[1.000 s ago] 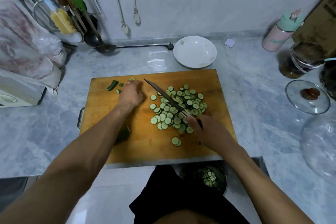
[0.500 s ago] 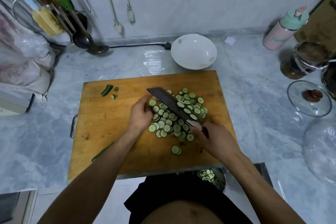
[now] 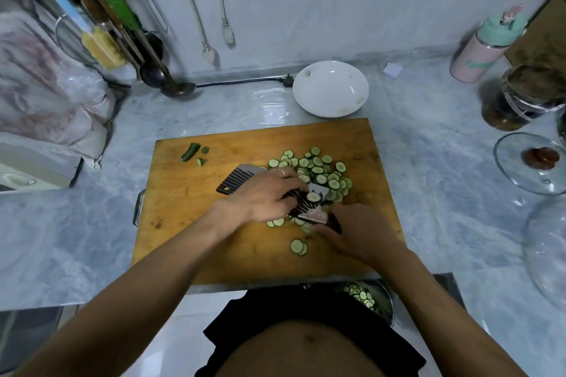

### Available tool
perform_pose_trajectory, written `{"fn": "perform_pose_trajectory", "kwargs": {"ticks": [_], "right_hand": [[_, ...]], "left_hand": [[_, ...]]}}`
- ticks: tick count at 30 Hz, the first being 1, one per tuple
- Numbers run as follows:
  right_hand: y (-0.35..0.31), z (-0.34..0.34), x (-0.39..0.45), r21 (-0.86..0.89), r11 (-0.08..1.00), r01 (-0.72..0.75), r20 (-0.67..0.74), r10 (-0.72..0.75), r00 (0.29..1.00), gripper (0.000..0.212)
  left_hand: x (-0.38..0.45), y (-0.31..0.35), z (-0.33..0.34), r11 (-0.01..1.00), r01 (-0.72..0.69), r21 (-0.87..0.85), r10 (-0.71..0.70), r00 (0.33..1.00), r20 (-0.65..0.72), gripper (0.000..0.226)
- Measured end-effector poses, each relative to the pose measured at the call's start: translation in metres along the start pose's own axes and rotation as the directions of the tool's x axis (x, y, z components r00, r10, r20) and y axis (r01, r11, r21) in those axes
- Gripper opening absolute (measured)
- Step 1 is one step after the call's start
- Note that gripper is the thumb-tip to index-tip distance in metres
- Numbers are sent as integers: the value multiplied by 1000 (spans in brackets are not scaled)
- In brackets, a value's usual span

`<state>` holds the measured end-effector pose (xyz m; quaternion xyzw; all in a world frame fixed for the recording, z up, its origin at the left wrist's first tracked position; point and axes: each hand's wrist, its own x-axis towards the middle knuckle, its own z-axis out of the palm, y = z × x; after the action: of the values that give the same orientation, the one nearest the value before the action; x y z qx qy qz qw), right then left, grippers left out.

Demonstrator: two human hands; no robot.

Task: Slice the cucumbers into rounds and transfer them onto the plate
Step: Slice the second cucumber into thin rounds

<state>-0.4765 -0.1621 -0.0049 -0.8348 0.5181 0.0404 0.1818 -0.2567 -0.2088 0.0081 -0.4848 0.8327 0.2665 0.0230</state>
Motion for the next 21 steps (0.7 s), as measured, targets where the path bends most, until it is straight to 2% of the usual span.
{"fn": "perform_pose_trajectory", "kwargs": {"ticks": [3, 5, 8, 12, 14, 16, 18, 21], "right_hand": [[-1, 8, -1, -45, 998, 33, -18, -34, 999, 51], [0, 13, -1, -38, 998, 49, -48, -51, 998, 55], [3, 15, -3, -21, 997, 70, -95, -72, 993, 57], [6, 15, -7, -29, 994, 103, -131, -106, 986, 56], [6, 15, -10, -29, 995, 98, -138, -101, 985, 57], [7, 16, -15, 7, 995, 97, -143, -95, 985, 54], [9, 18, -20, 93, 993, 75, -141, -62, 988, 45], [12, 24, -27, 322, 946, -38, -115, 79, 990, 49]], "left_hand": [[-4, 6, -3, 995, 36, -91, -39, 999, -30, 41], [-12, 14, -2, 992, -54, -110, 43, 995, -95, 40], [-14, 27, 5, 983, -165, -75, 161, 985, -55, 44], [2, 27, 7, 1000, 4, -10, -4, 999, 35, 51], [7, 23, 7, 994, 108, -6, -108, 994, 7, 49], [1, 21, 9, 985, 154, -77, -162, 980, -116, 47], [-12, 21, 13, 978, 122, -169, -171, 932, -320, 44], [-37, 24, 22, 950, 40, -309, -230, 758, -610, 37]]}}
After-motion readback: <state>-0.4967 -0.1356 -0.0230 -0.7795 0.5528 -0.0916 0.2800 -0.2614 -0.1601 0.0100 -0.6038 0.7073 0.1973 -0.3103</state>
